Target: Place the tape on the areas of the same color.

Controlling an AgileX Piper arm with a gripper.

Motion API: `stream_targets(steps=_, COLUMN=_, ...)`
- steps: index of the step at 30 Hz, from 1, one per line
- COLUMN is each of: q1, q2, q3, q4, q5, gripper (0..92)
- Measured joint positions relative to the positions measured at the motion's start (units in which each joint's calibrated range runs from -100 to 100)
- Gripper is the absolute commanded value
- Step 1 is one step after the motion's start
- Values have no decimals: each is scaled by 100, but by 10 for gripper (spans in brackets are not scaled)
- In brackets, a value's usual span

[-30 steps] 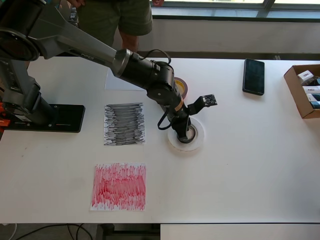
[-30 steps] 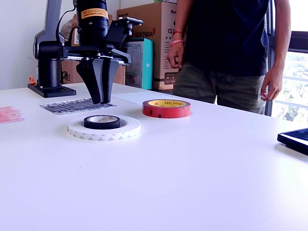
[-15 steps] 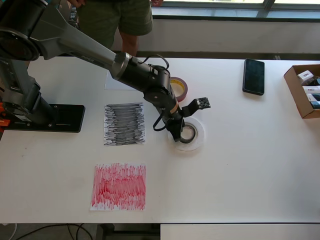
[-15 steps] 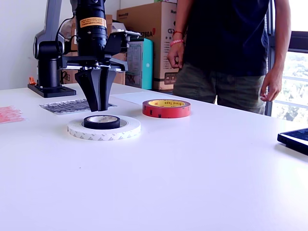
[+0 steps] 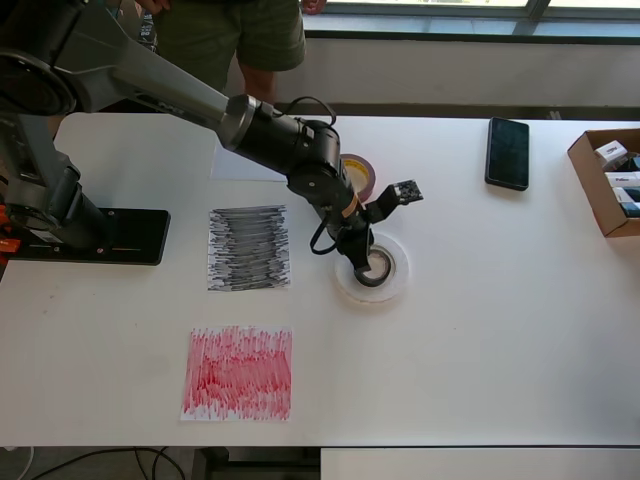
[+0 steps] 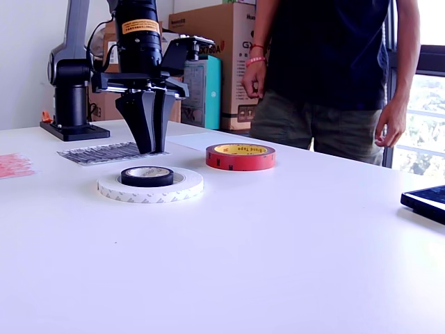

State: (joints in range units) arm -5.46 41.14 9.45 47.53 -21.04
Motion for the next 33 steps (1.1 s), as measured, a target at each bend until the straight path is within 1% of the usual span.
stream_targets(steps=4, q1=0, q2=0, q3=-102, q4=73, q5=-84, gripper=165)
stream_targets(steps=14, q1=-96, q2=138, q3=-102, q4=129, q5=-8, gripper=169)
stream_targets(steps=16, q1=-59, q2=125, q3=-102, q4=111, q5=-8, gripper=213)
stream_targets(steps=20, q1=-8, q2=125, q3=-102, q4=111, q5=-72, gripper=409)
stream_targets(steps=23, q1=-65, q2=125, q3=-102, q4=111, q5=-60, gripper=519)
stream_targets(steps=25, q1=-96, q2=125, q3=-102, q4=111, q5=-21, gripper=548)
stream_targets(steps=33, q1=-2, q2=158, q3=-102, q4=94, q5=-73, gripper=551)
